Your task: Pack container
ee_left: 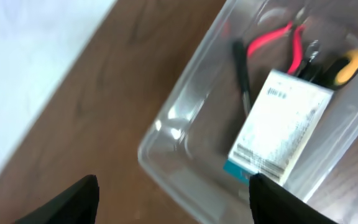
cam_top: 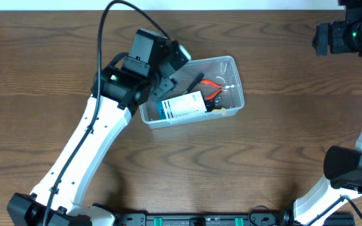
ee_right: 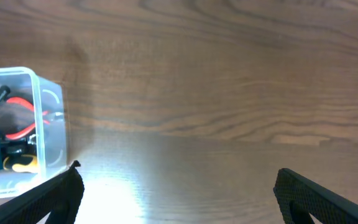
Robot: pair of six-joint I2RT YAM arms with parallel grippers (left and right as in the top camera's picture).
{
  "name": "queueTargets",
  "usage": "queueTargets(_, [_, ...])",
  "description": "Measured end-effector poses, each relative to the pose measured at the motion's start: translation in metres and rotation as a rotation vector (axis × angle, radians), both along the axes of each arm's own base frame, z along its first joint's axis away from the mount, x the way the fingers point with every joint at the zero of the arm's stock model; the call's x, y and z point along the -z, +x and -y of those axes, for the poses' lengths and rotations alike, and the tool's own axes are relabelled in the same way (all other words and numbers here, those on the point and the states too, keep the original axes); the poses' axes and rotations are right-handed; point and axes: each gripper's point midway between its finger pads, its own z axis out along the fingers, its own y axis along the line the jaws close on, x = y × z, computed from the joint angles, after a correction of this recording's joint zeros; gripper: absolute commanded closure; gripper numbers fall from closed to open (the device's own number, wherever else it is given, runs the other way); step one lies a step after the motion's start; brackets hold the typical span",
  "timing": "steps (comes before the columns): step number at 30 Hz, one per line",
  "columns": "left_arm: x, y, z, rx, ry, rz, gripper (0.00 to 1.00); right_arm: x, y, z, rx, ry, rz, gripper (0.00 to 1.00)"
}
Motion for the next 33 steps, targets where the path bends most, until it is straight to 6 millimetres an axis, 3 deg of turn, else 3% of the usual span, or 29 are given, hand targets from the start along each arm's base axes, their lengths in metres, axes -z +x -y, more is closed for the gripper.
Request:
queueTargets(5, [0.016,-0.008,-0.054,-0.351,-0.08,-0.133,0.32,0.004,-0.008,-0.013,-0.028,0.048,-0.037,0.01])
queueTargets(8, [0.021,-0.008,-0.092,-0.562,-0.141,-0.172,0.32,0.009,-0.01,-0.033,-0.077,0.08,-0.059,0.01])
queueTargets(9, [0.021,-0.007,-0.102,-0.617,-0.166,-0.177,0.32,0.011,-0.01,-0.042,-0.1,0.088,-0.066,0.08])
queueTargets(10, [0.021,-0.006,-0.11,-0.658,-0.185,-0.179,0.32,0.014,-0.009,-0.053,-0.138,0.098,-0.072,0.24])
queueTargets(12, [0.021,-0.005,-0.125,-0.725,-0.22,-0.183,0.32,0.023,-0.008,-0.078,-0.216,0.121,-0.09,0.72])
queueTargets(14, [0.022,-0.004,-0.134,-0.769,-0.245,-0.187,0.32,0.035,-0.008,-0.103,-0.279,0.139,-0.111,0.86])
queueTargets(17, [0.023,-0.007,-0.143,-0.816,-0.268,-0.203,0.38,0.055,-0.014,-0.139,-0.37,0.153,-0.159,0.98])
queueTargets(19, [0.025,-0.01,-0.147,-0.833,-0.268,-0.219,0.43,0.069,-0.02,-0.163,-0.431,0.155,-0.191,0.99])
queueTargets(23, [0.027,-0.015,-0.147,-0.844,-0.266,-0.243,0.67,0.094,-0.036,-0.208,-0.545,0.145,-0.25,0.99])
queueTargets(26, [0.028,-0.017,-0.147,-0.848,-0.268,-0.25,0.72,0.111,-0.05,-0.234,-0.617,0.123,-0.286,0.99])
queueTargets(29, [0.028,-0.018,-0.147,-0.849,-0.267,-0.253,0.72,0.122,-0.059,-0.247,-0.653,0.115,-0.31,0.99])
queueTargets(33, [0.03,-0.021,-0.147,-0.853,-0.261,-0.267,0.72,0.145,-0.071,-0.245,-0.652,0.098,-0.372,0.99])
